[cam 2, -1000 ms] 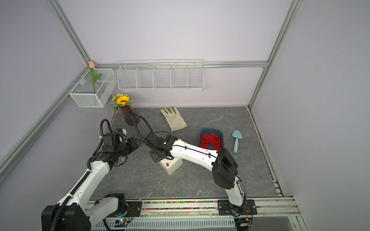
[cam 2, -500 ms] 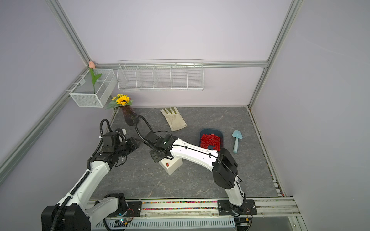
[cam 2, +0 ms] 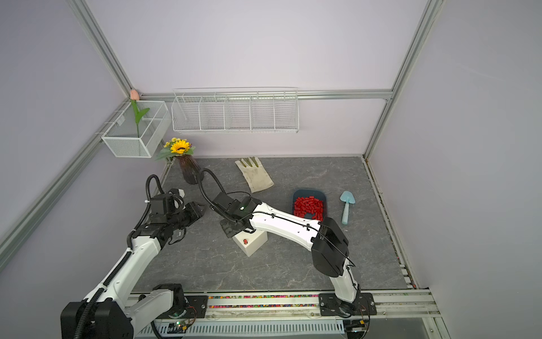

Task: Cover the protruding screws with screw protection sleeves
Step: Attach the screw protection sleeve to the screw.

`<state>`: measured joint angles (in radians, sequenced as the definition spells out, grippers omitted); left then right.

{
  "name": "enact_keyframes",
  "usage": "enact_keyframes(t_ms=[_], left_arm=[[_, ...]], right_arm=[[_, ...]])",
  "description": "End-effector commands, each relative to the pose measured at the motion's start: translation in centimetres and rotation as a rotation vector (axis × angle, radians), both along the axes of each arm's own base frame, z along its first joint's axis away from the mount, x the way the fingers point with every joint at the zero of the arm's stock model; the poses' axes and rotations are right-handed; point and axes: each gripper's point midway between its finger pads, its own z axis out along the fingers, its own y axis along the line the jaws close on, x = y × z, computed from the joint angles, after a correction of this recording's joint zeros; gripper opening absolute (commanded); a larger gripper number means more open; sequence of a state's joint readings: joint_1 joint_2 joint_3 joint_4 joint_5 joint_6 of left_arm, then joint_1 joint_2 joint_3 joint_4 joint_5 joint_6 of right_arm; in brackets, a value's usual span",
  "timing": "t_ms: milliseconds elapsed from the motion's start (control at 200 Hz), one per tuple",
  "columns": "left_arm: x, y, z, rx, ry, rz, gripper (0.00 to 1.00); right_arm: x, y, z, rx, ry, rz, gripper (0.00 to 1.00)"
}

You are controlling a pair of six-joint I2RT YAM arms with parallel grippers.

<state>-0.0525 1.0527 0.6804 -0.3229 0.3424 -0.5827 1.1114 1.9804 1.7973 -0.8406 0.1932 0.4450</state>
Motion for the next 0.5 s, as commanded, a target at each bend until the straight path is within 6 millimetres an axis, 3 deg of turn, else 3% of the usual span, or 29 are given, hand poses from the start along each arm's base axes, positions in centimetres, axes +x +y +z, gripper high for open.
enact_keyframes(t_ms=[0,500], left_arm=[[-0.2,0.0,0.0,-0.007,-0.006,-0.002,0.49],[-0.3,0.1,-0.1,-0.008,-0.005,0.000,0.49]], right_arm=[[0.1,0.0,1.4,0.030,-0.001,-0.001,0.16],[0.0,0.2,0.3,0.011,0.032,0.003,0.16]])
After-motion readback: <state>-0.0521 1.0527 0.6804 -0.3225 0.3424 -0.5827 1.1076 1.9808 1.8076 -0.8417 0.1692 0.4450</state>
